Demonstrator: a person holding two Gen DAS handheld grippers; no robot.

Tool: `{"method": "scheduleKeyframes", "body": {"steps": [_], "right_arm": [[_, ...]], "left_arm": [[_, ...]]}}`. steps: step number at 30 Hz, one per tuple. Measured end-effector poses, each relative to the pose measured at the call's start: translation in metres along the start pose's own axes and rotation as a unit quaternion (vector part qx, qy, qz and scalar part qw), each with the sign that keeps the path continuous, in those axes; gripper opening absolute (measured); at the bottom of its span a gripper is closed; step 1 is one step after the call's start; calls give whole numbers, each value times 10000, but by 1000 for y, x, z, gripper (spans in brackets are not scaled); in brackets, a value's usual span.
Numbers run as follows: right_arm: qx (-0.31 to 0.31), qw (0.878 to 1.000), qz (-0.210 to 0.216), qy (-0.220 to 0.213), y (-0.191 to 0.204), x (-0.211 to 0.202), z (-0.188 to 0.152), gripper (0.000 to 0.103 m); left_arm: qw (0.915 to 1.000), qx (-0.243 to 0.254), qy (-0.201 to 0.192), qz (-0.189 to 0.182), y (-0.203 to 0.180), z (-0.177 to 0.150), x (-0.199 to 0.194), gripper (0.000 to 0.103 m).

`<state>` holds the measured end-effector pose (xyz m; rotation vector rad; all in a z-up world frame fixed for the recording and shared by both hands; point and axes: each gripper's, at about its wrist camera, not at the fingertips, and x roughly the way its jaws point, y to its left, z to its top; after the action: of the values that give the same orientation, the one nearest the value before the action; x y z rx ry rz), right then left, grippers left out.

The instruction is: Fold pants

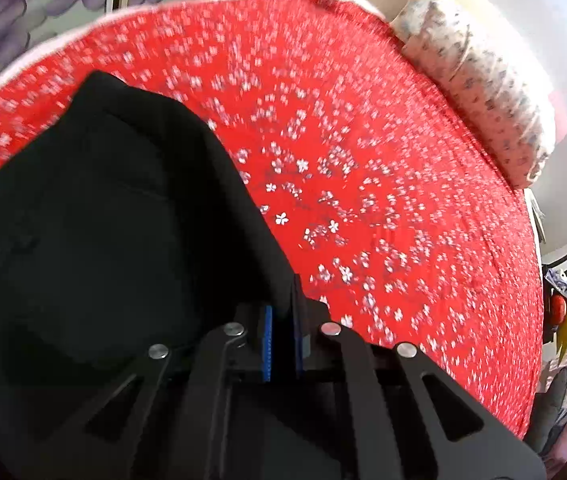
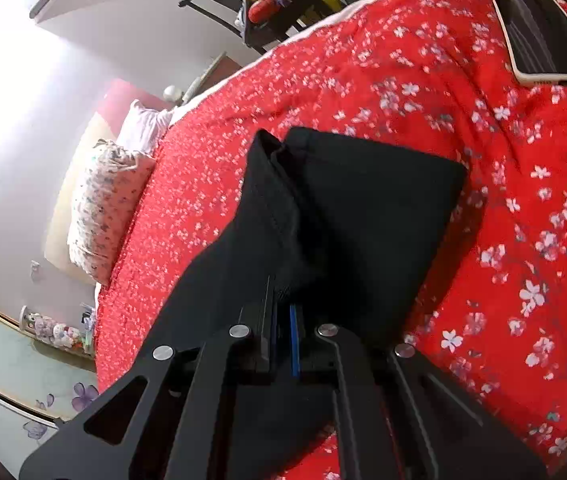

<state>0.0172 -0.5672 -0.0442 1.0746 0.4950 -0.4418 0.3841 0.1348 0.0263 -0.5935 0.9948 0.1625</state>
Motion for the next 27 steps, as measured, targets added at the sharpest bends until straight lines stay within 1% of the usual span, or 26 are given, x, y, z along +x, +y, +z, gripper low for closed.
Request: {"method": "scheduleKeyframes", "body": {"steps": [4, 7, 9, 11, 13, 16, 19, 20, 23, 25, 27], "right_arm": [[-172, 9992, 271, -231, 7, -9, 7, 5], [-515, 9966, 367, -527, 18, -18, 16, 5], [-690, 9940, 450, -727, 23, -24, 23, 5], [-641, 9916, 628, -929, 20, -33, 29, 5], [-448, 9906, 783, -1029, 13, -38, 34, 5], [-92, 9895, 927, -1105, -4, -44, 41, 4], [253, 9888, 1003, -1076, -23, -45, 44, 5], [323, 9889, 998, -1052, -27, -45, 45, 5], [459, 9903, 888, -967, -39, -45, 44, 5], [541, 9910, 806, -921, -43, -43, 42, 5], [621, 9917, 728, -860, -49, -41, 41, 5]], "left_arm": [[9991, 38, -337, -248, 7, -16, -46, 7], [9966, 53, -577, -583, 21, -31, -93, 7], [9947, 40, -655, -796, 28, -41, -116, 7], [9917, 32, -769, -1027, 42, -56, -145, 7], [9891, 66, -907, -1157, 54, -75, -170, 7], [9846, 79, -1124, -1337, 85, -118, -204, 7], [9836, 10, -1166, -1377, 112, -157, -213, 7], [9838, -42, -1168, -1360, 125, -176, -214, 7], [9857, -223, -1127, -1230, 152, -217, -204, 8], [9871, -372, -1045, -1151, 167, -232, -192, 8], [9855, -644, -974, -1229, 180, -240, -178, 9]]}}
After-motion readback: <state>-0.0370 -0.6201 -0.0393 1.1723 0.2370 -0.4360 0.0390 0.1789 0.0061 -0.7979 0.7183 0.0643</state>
